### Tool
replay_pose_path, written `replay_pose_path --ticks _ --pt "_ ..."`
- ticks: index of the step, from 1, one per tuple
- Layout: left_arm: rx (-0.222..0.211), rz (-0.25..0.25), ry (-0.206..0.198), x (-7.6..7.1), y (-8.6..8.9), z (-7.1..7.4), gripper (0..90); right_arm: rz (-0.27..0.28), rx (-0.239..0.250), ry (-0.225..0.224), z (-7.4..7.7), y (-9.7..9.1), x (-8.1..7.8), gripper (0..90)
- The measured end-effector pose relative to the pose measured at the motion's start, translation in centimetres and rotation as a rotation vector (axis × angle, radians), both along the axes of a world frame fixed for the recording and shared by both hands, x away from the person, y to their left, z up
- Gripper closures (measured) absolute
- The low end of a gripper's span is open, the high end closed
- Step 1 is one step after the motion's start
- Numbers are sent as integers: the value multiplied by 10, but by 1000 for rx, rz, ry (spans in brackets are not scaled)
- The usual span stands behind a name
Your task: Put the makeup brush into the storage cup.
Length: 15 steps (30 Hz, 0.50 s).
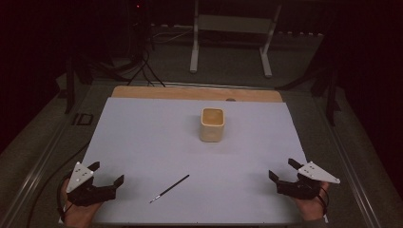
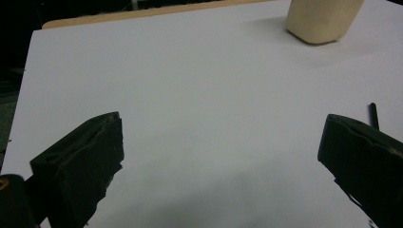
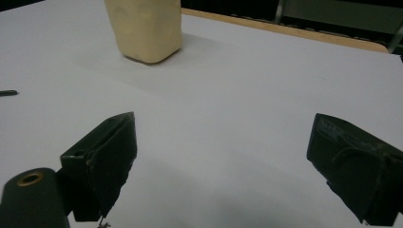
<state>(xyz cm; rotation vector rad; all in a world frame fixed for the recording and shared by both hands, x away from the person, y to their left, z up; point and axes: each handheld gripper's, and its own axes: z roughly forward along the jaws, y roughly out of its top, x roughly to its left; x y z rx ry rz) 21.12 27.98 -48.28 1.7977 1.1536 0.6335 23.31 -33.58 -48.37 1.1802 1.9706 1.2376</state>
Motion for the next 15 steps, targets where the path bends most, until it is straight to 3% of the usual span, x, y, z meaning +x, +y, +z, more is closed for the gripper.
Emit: replay_pose_path --ticks 15 --pt "9 -8 -10 1 -2 0 24 12 -6 4 4 6 -1 96"
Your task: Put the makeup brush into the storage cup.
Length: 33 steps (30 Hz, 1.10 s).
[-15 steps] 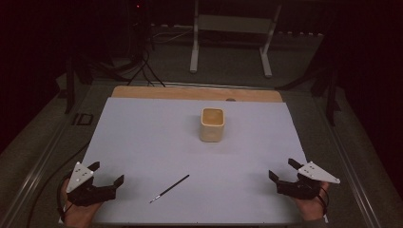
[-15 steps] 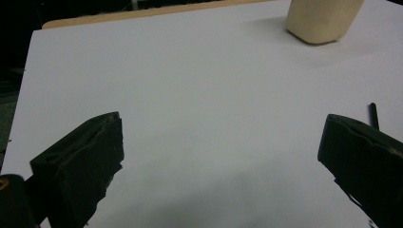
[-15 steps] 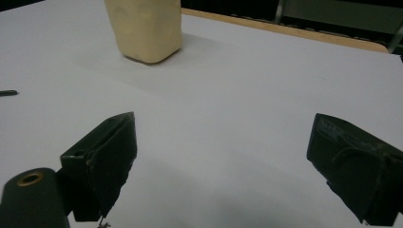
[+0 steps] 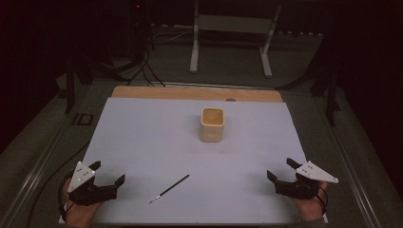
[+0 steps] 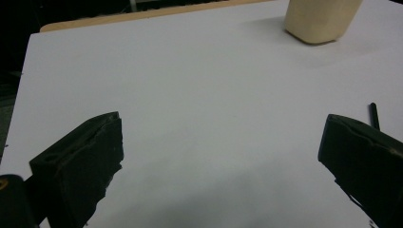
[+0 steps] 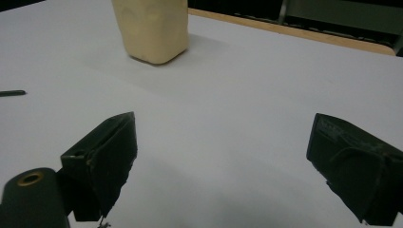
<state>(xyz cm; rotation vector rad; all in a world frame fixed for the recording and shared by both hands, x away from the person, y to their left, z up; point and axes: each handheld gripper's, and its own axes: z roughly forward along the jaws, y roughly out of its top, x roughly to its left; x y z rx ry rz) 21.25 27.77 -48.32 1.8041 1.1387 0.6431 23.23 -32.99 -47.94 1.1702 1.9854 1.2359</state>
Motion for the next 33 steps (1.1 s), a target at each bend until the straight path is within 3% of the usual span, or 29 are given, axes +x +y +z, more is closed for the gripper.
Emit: replay_pose_path --ticks 7,14,33 --pt "-1 14 3 0 1 0 24 16 28 -8 9 2 -1 129" --pt "4 10 4 0 0 -1 24 76 41 -7 19 14 4 129" --pt "23 7 12 1 -3 -3 24 170 5 -16 41 52 25 128"
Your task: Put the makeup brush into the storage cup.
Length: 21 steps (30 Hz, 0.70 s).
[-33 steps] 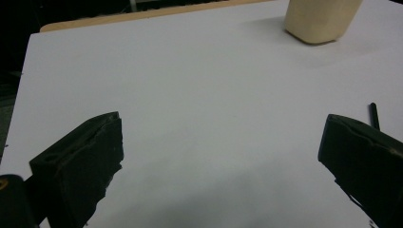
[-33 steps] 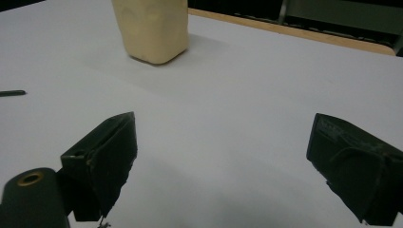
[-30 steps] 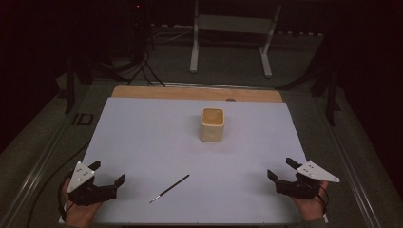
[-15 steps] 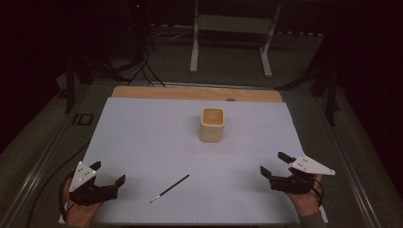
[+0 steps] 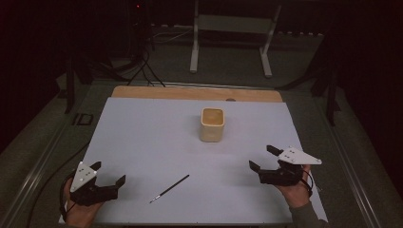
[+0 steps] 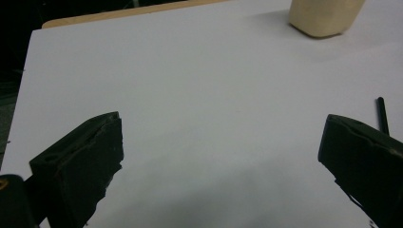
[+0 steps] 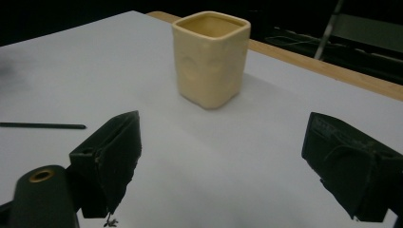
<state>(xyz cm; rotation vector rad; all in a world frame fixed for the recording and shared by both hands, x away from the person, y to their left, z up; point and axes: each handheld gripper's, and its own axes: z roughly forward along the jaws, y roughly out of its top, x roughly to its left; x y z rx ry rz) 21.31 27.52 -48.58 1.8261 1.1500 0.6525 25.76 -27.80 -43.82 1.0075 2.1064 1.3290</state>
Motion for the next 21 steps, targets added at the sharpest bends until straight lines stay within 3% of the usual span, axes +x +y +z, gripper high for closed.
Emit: replay_pose_path --ticks 9,21 --pt "9 4 -1 0 0 0 24 51 -19 -9 5 22 7 128" --pt "13 1 -3 -1 0 0 24 95 -3 -16 8 44 12 124"
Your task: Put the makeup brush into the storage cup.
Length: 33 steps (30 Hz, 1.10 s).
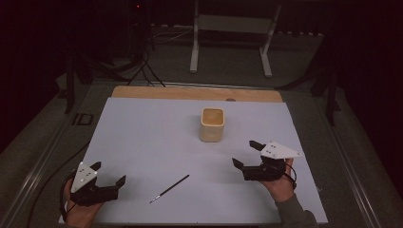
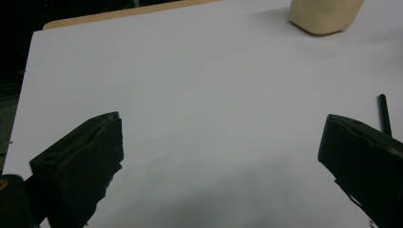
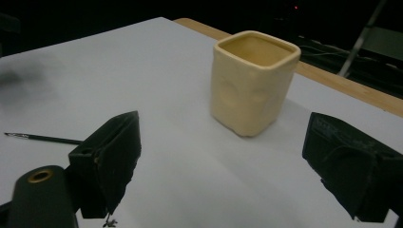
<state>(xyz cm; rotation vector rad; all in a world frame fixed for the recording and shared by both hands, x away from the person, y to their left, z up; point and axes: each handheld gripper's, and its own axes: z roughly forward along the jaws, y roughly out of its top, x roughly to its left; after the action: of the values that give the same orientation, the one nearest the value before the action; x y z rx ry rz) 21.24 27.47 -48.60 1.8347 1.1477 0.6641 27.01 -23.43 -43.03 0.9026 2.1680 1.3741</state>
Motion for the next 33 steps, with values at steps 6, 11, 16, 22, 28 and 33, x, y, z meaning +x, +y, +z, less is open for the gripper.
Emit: replay_pose_path --ticks 6,11,16,22,28,33 --pt "1 0 -1 0 0 0 24 16 2 -11 2 9 2 125" --pt "4 -4 -2 0 -1 0 24 27 18 -18 4 16 4 125" --pt "4 -4 -2 0 -1 0 24 47 20 -21 7 26 7 125" --pt "3 -5 -4 -1 -1 0 24 67 30 -23 8 38 12 125" --pt "4 -5 -4 -1 0 0 24 88 29 -22 8 48 14 125" --pt "4 -7 -4 -1 0 0 24 100 34 -20 8 54 16 125"
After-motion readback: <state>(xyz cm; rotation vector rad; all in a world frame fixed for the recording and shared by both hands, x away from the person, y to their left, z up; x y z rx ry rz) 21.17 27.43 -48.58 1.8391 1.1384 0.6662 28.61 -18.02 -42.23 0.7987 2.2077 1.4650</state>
